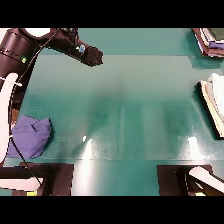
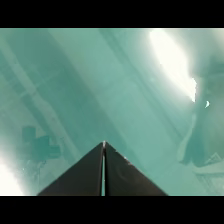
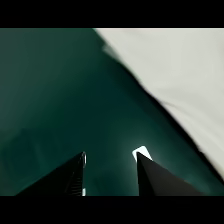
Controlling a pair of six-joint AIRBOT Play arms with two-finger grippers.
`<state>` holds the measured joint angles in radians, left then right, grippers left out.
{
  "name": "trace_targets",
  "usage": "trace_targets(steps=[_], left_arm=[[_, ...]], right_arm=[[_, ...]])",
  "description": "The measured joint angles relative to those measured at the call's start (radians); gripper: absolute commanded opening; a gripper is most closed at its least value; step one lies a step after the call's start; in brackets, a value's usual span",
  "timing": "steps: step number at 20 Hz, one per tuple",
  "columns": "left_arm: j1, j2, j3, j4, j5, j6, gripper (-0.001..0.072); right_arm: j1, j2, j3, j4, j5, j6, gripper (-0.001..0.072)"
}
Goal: Fold the shirts.
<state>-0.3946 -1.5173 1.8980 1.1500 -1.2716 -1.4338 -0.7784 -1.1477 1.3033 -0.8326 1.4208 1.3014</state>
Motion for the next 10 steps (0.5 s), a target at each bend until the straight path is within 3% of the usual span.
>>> trace_targets(steps=[2, 3, 6, 10], left_arm=[[0.000, 0.000, 0.000, -0.001, 0.000, 0.000, 0.0028], [0.000, 0.000, 0.000, -0.001, 0.000, 0.000, 0.0028], [0.000, 0.000, 0.000, -0.002, 0.000, 0.000, 0.0028], [0.000, 0.000, 0.000, -0.002, 0.001, 0.001, 0.0028]], right_arm=[[0.144, 0.000, -0.001, 0.034, -0.025, 0.000, 0.0384], [0.221, 0.001, -0.002, 0.045, -0.039, 0.000, 0.0344], [0.425, 0.002, -0.002, 0.060, -0.082, -0.012, 0.0016], [0.612, 0.002, -0.002, 0.069, -0.109, -0.060, 0.0016]])
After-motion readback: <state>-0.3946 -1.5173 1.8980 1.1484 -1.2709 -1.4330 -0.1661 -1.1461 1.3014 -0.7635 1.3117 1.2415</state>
